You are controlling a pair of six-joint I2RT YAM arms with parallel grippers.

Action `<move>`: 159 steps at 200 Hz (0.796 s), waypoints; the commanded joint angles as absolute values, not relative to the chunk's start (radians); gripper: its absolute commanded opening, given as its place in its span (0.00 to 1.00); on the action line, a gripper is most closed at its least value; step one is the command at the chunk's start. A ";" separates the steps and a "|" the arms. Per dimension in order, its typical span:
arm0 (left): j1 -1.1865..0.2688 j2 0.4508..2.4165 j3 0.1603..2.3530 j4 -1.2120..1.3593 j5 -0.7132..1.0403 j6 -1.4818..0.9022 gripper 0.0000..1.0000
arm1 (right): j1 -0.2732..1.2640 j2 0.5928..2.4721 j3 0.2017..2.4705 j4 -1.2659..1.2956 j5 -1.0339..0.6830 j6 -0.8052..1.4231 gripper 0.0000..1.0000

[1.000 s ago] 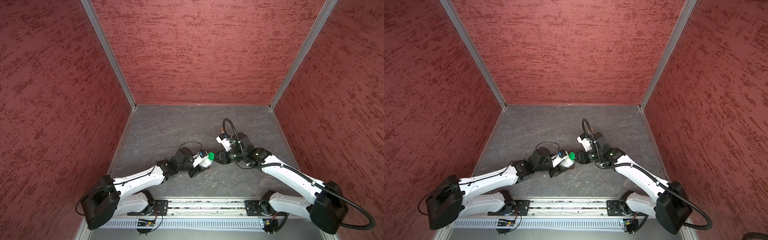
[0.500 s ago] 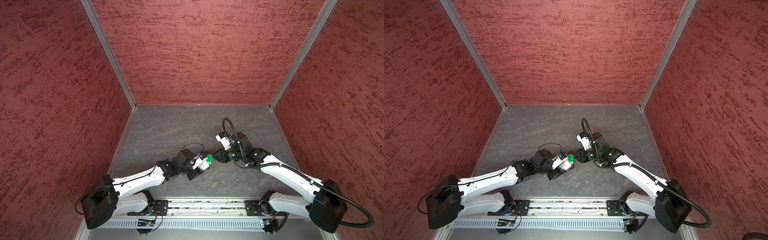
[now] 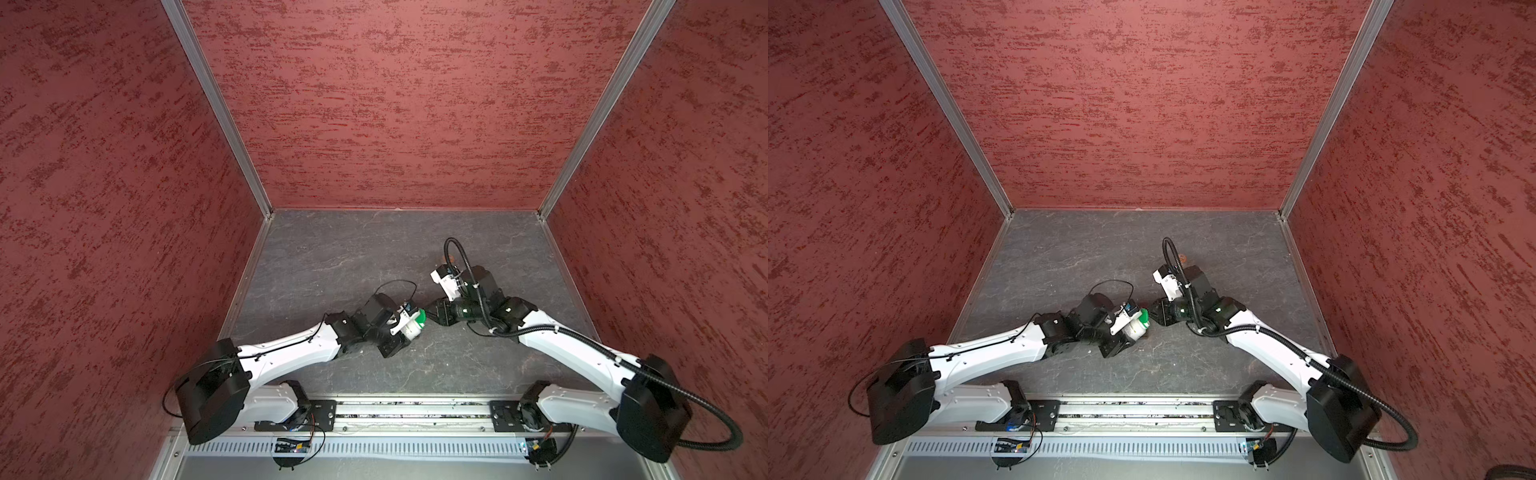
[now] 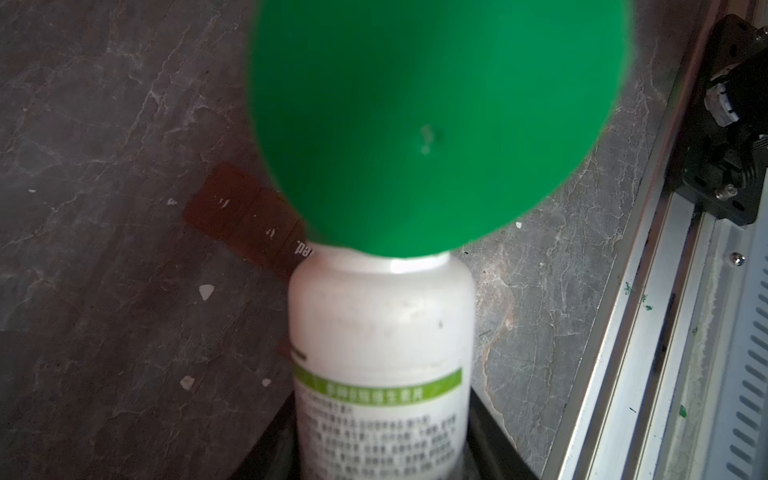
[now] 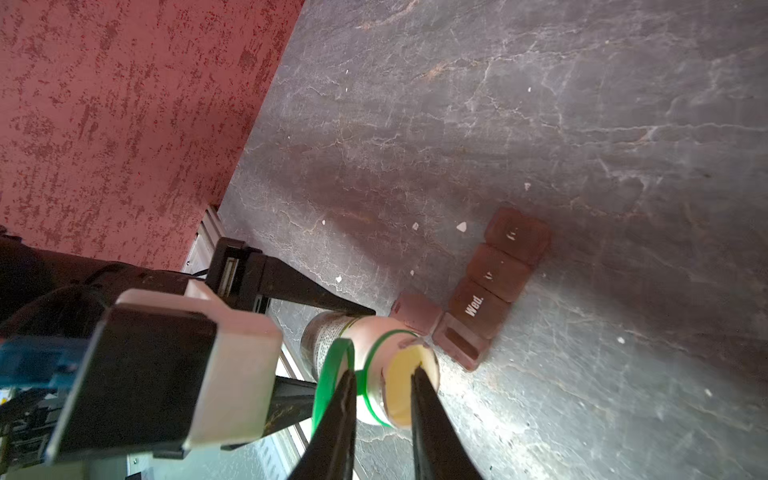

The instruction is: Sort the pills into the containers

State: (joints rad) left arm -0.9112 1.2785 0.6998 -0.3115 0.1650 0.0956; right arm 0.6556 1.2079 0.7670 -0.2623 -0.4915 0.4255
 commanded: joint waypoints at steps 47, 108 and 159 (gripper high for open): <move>-0.920 1.340 0.802 -0.444 0.157 0.026 0.00 | 0.663 1.238 0.751 -0.234 -0.470 0.394 0.25; -0.938 1.314 0.764 -0.419 0.135 -0.017 0.00 | 0.661 1.254 0.747 -0.227 -0.472 0.390 0.25; -0.941 1.336 0.762 -0.431 0.118 -0.057 0.00 | 0.661 1.285 0.749 -0.218 -0.481 0.386 0.25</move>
